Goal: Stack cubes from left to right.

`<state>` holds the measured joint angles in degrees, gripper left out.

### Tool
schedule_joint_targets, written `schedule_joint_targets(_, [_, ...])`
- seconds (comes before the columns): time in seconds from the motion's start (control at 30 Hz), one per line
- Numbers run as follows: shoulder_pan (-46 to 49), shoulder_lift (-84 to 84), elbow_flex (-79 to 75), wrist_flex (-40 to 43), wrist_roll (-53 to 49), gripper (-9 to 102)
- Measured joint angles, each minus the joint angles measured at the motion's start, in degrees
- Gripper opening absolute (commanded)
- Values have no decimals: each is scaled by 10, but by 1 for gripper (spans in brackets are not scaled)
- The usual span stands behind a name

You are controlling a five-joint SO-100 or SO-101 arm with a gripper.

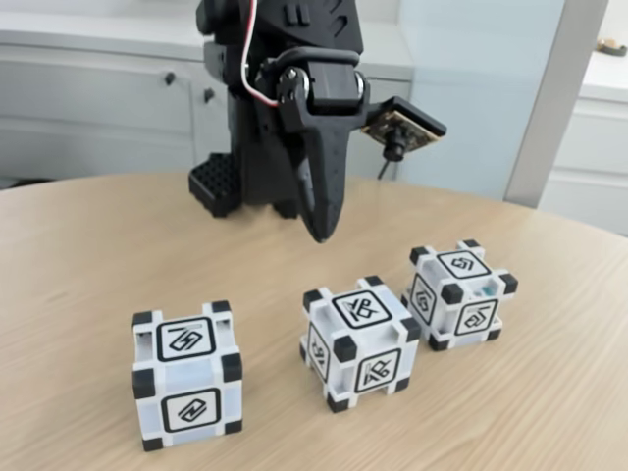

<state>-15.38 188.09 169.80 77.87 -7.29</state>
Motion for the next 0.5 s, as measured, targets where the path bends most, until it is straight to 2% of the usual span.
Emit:
schedule_joint_targets(0.2, [0,-167,-156,0,49,0])
schedule_joint_targets(0.27, [0,-240,-223,0,67,4])
schedule_joint_targets(0.37, [0,-357,-325,0,92,0])
schedule_joint_targets(0.5, [0,-529,-437,0,119,0])
